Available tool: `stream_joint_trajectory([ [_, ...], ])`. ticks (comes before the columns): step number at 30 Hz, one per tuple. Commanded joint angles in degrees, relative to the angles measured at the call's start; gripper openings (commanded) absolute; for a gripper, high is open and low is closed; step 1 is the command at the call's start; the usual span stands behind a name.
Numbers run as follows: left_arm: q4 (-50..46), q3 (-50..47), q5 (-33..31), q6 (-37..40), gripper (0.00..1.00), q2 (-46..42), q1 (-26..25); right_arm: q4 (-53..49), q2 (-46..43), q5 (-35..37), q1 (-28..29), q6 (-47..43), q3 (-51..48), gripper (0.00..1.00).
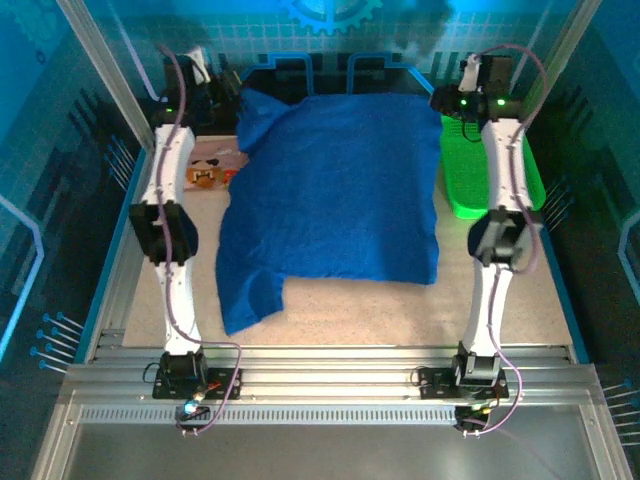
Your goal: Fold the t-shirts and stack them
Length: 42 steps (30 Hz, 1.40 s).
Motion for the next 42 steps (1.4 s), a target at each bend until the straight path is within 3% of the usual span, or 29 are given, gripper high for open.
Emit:
stream_joint_trajectory([
  [1,-0.03,13.84,-1.77,-7.86,0.99,4.19,-0.48,-3.86,9.78,-1.19,-1.55,9.54,18.97,0.7],
  [4,-5.58,10.97,-2.78,-6.23,0.99,-1.99,-1.22,-3.27,-1.92,0.0,0.7,5.59,2.41,0.77],
  [8,-6.52,-13.33,-4.22,-2.27,0.99,-21.21,-1.24,1.25,-25.92,3.53,4.56,-2.96,-31.82,0.89],
  [11,-10.15,-31.05,-5.28,-1.15,0.99,-34.32,-1.24,-3.38,-39.03,4.25,5.78,-5.5,-47.83,0.9],
  [15,-17.43,-52.12,-4.35,-6.45,0.99,-49.15,-1.24,-10.71,-54.51,0.27,7.38,-3.23,-66.59,0.93],
  [21,-24.22,-77.09,-1.65,-13.55,0.99,-60.57,-1.5,-11.53,-72.67,-2.25,8.24,7.79,-94.79,0.92],
  [25,-26.4,-85.24,-1.13,-13.8,0.99,-61.96,-1.85,-8.69,-74.75,-3.24,9.15,11.98,-104.83,0.9],
  [30,-28.92,-90.04,-2.95,-12.47,0.95,-60.52,-2.28,-1.49,-68.07,-3.36,10.01,14.28,-111.8,0.84],
  [42,-23.1,-100.37,-4.94,-15.71,0.93,-59.58,-2.38,10.0,-55.61,0.11,11.69,17.55,-114.28,0.63],
])
